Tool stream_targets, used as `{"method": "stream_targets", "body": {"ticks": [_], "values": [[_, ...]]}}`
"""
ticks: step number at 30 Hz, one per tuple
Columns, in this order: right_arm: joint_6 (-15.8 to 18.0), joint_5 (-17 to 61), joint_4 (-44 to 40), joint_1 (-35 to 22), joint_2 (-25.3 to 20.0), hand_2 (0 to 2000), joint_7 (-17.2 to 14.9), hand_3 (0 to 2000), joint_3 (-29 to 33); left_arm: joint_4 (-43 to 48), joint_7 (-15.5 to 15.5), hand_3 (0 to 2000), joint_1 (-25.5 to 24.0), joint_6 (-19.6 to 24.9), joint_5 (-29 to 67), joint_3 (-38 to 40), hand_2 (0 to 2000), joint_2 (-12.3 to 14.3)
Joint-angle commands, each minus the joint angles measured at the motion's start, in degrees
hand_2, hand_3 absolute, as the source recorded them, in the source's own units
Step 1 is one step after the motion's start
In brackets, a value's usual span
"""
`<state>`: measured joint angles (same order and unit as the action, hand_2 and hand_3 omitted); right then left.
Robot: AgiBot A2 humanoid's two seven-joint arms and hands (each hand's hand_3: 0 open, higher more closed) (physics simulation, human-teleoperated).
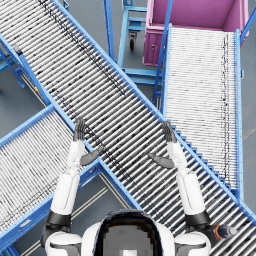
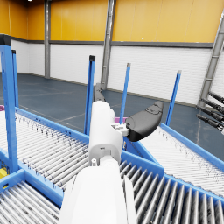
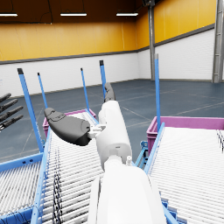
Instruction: Pick up the oil and place it on the left assembly line, put the cola on the right, and keep Sprite still
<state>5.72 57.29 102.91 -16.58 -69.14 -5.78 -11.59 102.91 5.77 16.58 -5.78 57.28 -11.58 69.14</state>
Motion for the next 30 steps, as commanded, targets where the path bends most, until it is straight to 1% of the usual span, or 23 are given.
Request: {"method": "stream_targets", "body": {"ticks": [1,30], "values": [[0.0,0.0,0.0,0.0,0.0,0,0.0,0,0.0,0.0,0.0,0,0.0,0.0,0.0,0.0,0,0.0],[0.0,0.0,0.0,0.0,0.0,0,0.0,0,0.0,0.0,0.0,0,0.0,0.0,0.0,0.0,0,0.0]]}}
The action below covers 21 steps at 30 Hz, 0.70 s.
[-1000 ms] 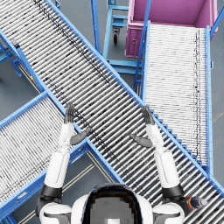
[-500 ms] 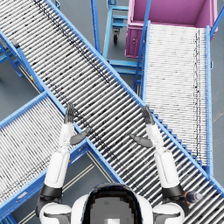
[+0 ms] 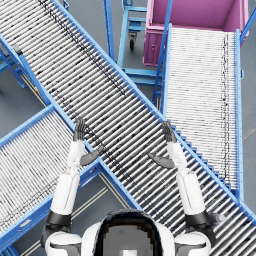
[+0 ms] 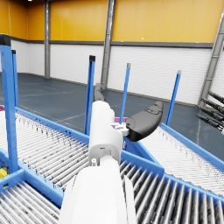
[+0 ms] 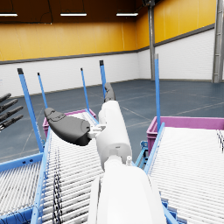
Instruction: Pick up the oil and place it on the left assembly line, put the cola on the right, and keep Sprite still
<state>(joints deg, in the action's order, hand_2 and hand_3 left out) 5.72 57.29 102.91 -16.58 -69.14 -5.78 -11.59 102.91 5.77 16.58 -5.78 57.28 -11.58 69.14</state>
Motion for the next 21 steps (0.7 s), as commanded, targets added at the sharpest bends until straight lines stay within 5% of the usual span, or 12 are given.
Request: {"method": "stream_targets", "body": {"ticks": [1,21], "values": [[0.0,0.0,0.0,0.0,0.0,0,0.0,0,0.0,0.0,0.0,0,0.0,0.0,0.0,0.0,0,0.0],[0.0,0.0,0.0,0.0,0.0,0,0.0,0,0.0,0.0,0.0,0,0.0,0.0,0.0,0.0,0,0.0]]}}
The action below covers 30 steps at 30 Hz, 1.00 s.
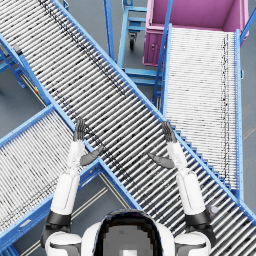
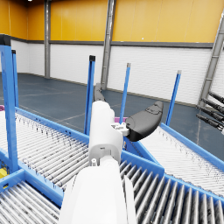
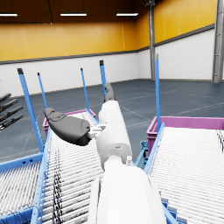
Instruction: Pick up the oil and place it on the left assembly line, put the cola on the right, and keep Sprite still
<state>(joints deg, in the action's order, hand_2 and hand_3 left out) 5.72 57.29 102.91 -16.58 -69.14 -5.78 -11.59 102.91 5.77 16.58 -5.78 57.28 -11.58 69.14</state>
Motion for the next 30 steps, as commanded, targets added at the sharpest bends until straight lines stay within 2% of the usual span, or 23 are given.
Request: {"method": "stream_targets", "body": {"ticks": [1,30], "values": [[0.0,0.0,0.0,0.0,0.0,0,0.0,0,0.0,0.0,0.0,0,0.0,0.0,0.0,0.0,0,0.0],[0.0,0.0,0.0,0.0,0.0,0,0.0,0,0.0,0.0,0.0,0,0.0,0.0,0.0,0.0,0,0.0]]}}
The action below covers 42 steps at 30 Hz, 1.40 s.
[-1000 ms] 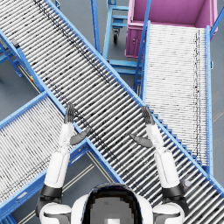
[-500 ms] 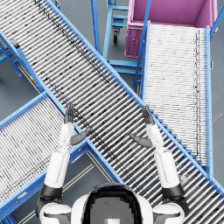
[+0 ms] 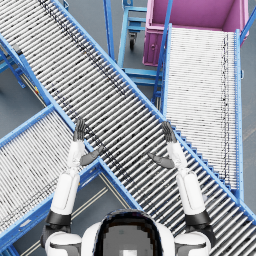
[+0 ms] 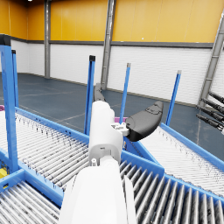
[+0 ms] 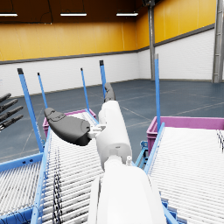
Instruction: Pick up the oil and place it on the left assembly line, put the cola on the right, and keep Sprite still
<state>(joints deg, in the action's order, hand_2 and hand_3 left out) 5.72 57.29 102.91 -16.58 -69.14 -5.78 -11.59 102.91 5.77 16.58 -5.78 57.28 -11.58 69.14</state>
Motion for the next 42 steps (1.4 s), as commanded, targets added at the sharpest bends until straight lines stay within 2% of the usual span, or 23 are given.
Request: {"method": "stream_targets", "body": {"ticks": [1,31,32,34,36,40,42], "values": [[0.0,0.0,0.0,0.0,0.0,0,0.0,0,0.0,0.0,0.0,0,0.0,0.0,0.0,0.0,0,0.0],[0.0,0.0,0.0,0.0,0.0,0,0.0,0,0.0,0.0,0.0,0,0.0,0.0,0.0,0.0,0,0.0],[0.0,0.0,-2.1,-1.1,-0.6,0,0.0,0,-1.1,-1.3,0.0,0,0.7,0.0,0.0,-0.7,0,0.4],[-2.8,0.0,-1.1,-2.3,-1.5,0,2.8,0,1.0,0.5,-2.8,0,1.9,2.8,0.0,2.5,0,1.3],[-4.2,0.0,0.7,-3.6,-2.5,0,4.3,0,2.7,1.1,-4.2,0,3.4,4.3,0.0,5.3,0,2.1],[-5.3,0.0,2.3,-6.4,-4.0,0,5.4,0,6.0,1.5,-5.4,0,6.8,5.4,0.0,9.7,0,3.1],[-5.5,2.5,2.7,-6.6,-4.2,0,5.6,0,7.5,1.9,-5.6,0,7.8,5.6,5.0,11.5,0,3.4]]}}
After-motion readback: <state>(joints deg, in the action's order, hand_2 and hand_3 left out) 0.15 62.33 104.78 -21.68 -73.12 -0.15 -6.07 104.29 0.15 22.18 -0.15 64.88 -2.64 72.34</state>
